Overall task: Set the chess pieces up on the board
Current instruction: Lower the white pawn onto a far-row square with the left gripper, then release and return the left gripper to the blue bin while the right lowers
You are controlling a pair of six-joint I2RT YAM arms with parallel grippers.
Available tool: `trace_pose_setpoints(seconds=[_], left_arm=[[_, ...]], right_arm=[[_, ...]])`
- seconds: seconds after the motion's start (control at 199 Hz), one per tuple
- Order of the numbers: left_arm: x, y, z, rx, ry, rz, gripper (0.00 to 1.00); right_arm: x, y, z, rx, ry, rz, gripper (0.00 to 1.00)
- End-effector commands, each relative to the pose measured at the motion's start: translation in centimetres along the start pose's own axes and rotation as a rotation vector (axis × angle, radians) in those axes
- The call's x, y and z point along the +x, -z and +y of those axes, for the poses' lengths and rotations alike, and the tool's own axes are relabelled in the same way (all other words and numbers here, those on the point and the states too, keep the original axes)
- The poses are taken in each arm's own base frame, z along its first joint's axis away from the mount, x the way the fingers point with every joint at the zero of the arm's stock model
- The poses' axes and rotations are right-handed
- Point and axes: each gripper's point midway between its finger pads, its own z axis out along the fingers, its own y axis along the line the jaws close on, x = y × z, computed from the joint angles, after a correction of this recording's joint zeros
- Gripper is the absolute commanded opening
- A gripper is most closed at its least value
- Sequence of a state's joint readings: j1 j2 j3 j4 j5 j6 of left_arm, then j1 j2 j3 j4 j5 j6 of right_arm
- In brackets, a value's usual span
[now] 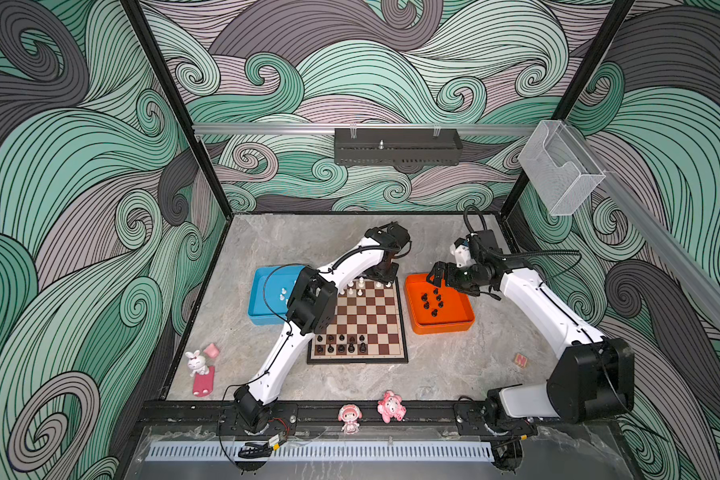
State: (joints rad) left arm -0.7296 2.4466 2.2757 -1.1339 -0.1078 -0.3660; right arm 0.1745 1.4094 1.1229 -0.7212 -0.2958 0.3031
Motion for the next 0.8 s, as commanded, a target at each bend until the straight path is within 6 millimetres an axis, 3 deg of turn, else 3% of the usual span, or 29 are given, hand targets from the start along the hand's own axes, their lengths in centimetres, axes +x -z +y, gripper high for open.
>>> trace_pose_setpoints(seconds=[0.0,0.196,0.463,0.689,0.799], left_arm=[[-0.1,1.2,-0.2,0.009,-0.001,-0.002,0.38],[-0.5,3.6,-0.1,0.02,0.003,-0.038,0.5],[-1.3,10.4,1.5,0.004,0.03,-0.158,0.77],[-0.4,14.4,4.6,-0.041,0.074,-0.227,0.83],[0.3,14.5,7.0,-0.038,0.128,-0.262,0.83]], right_arm=[[0.1,-0.1,-0.2,-0.003,-0.006,0.005,0.99],[0.0,0.0,-0.4,0.009,-0.009,0.002,0.99],[-0.5,-0.3,-1.3,0.053,-0.036,0.04,0.99],[-0.1,-1.9,-1.2,0.095,-0.004,0.099,0.85],[0.2,-3.0,-0.8,0.13,0.033,0.134,0.8]])
